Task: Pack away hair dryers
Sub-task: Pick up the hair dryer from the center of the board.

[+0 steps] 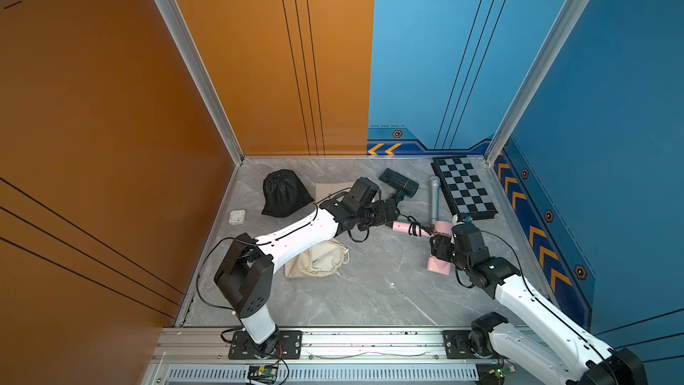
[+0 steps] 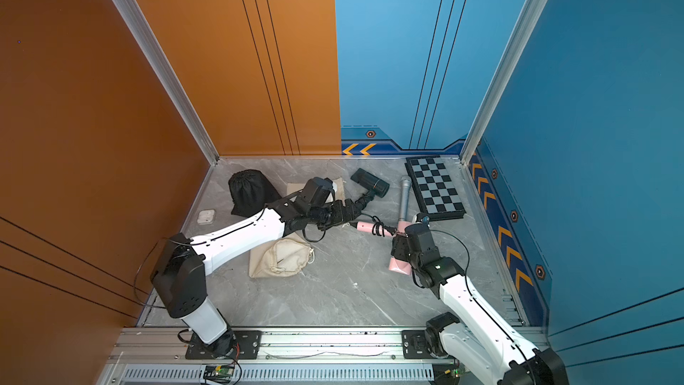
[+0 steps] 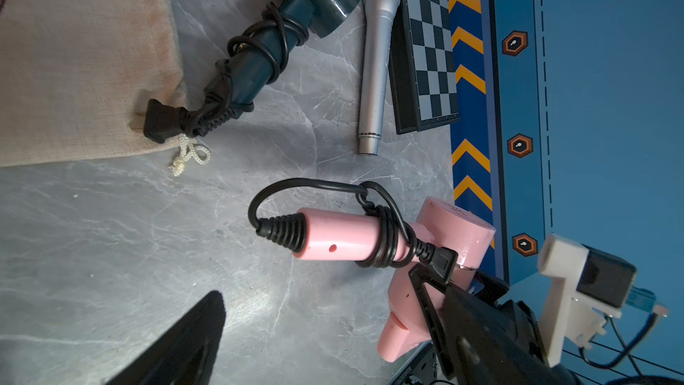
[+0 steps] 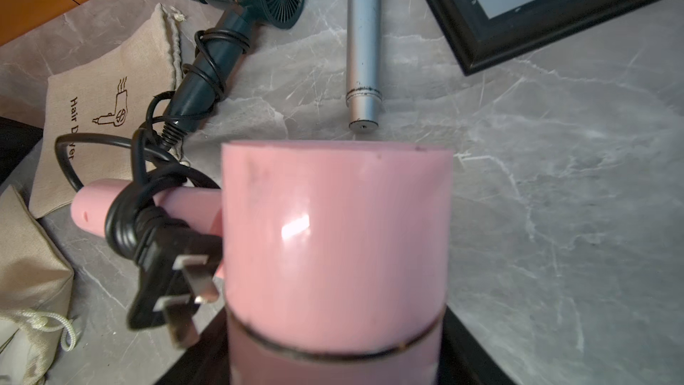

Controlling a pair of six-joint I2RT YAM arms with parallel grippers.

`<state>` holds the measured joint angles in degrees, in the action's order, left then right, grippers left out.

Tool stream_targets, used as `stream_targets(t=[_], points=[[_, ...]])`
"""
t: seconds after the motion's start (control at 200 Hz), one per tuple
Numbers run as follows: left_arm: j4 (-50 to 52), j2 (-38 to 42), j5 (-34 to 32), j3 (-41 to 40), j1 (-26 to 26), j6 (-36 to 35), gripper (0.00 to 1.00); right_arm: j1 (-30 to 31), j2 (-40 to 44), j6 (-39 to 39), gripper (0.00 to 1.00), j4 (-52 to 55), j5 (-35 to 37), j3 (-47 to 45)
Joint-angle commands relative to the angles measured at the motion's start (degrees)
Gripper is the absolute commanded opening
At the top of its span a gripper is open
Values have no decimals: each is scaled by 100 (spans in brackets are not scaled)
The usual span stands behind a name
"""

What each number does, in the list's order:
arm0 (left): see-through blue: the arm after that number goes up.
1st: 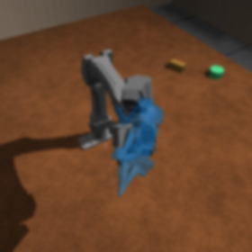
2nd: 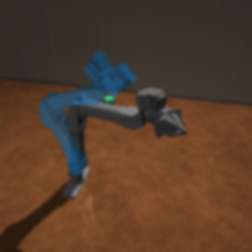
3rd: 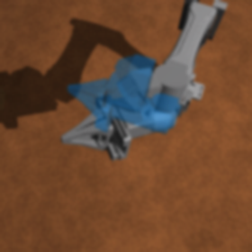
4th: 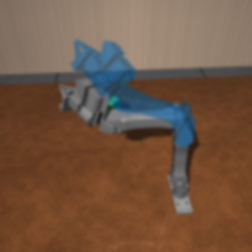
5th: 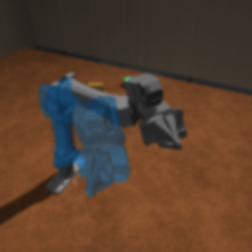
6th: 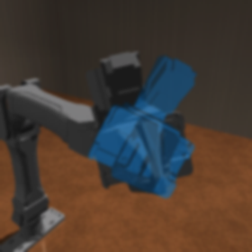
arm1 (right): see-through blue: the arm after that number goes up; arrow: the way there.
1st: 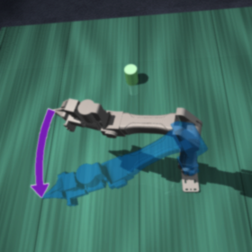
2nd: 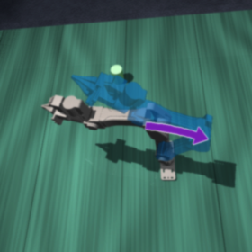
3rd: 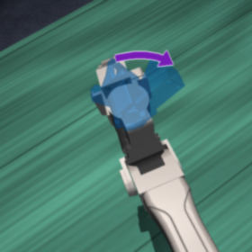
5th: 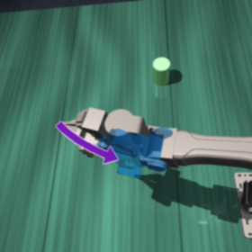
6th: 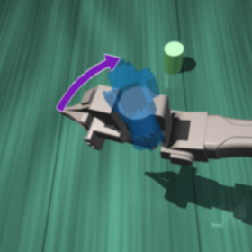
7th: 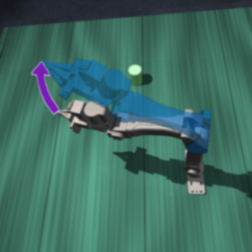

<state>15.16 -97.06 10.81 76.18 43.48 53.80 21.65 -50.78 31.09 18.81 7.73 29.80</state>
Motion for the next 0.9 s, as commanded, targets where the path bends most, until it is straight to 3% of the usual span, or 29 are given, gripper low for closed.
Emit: stream_targets(t=[0.0,0.345,0.561,0.641,0.761,0.891], points=[[-122,184,93,55,67,368,92,130,216,-445,45,-243,516,129],[-581,264,-36,-165,248,1048,90,357,411,-881,45,-596,872,271],[-1403,333,-33,-678,281,1777,87,467,355,-963,45,-797,993,362],[-756,365,-344,-238,355,944,87,488,307,-994,45,-809,986,441],[983,294,-1297,786,546,-1235,87,516,234,-1060,45,-800,926,559],[1612,337,-1802,1037,591,-3442,89,520,210,-1092,45,-770,806,751]])
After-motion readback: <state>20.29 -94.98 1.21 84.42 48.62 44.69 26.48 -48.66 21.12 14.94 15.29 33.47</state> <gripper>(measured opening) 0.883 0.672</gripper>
